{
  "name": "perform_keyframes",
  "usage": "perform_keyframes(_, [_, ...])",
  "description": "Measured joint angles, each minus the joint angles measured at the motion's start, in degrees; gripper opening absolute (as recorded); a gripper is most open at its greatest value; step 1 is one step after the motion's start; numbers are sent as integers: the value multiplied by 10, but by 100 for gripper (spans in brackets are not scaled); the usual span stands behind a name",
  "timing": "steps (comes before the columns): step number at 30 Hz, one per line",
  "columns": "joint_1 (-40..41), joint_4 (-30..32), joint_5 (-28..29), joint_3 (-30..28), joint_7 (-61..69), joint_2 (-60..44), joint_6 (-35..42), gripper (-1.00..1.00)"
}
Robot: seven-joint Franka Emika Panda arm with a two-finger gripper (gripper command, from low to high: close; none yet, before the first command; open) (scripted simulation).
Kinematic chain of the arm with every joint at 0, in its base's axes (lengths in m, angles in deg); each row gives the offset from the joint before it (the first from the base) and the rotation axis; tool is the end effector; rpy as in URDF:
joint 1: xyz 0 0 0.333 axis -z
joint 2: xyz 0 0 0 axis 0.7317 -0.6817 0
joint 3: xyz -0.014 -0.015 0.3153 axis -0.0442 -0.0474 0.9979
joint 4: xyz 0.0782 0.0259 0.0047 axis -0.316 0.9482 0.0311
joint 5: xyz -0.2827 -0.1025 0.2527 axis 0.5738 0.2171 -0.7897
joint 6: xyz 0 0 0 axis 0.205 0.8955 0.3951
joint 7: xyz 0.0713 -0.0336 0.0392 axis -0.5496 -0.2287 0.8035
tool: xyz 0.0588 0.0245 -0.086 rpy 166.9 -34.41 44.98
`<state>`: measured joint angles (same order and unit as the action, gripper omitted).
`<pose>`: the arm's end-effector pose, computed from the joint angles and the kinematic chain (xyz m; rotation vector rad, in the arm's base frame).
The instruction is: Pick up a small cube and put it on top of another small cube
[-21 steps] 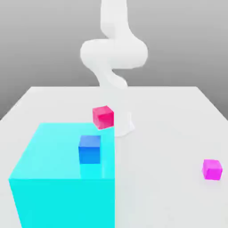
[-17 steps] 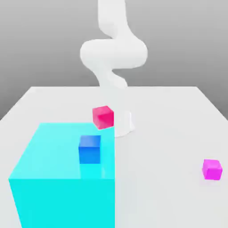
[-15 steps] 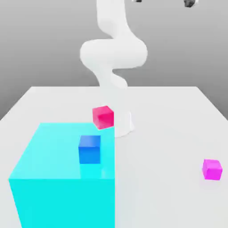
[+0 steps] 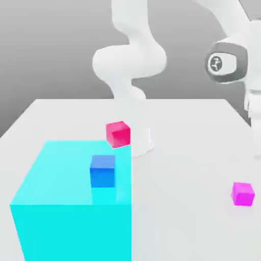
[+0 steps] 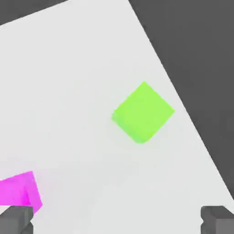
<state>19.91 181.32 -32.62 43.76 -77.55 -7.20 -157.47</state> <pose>0.3391 0.3132 0.2537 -3.0105 -0.7669 -0.1481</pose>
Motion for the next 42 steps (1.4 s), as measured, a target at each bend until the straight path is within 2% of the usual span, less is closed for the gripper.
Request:
perform_keyframes(3, [-25,15,35,6,10,-65,-31,0])
perform_keyframes(8, [-76,-1,102,-50,-32,-169,-107,0])
perform_keyframes(9, [-86,-4,110,-61,-38,-184,-119,-100])
perform_keyframes(16, [-87,-4,111,-62,-38,-185,-119,-100])
perform_keyframes(22, [-49,20,32,-14,17,-74,-34,-100])
perform_keyframes(30, [55,40,-24,-61,-38,95,110,-100])
perform_keyframes(42, [206,68,-32,-144,-184,344,331,-100])
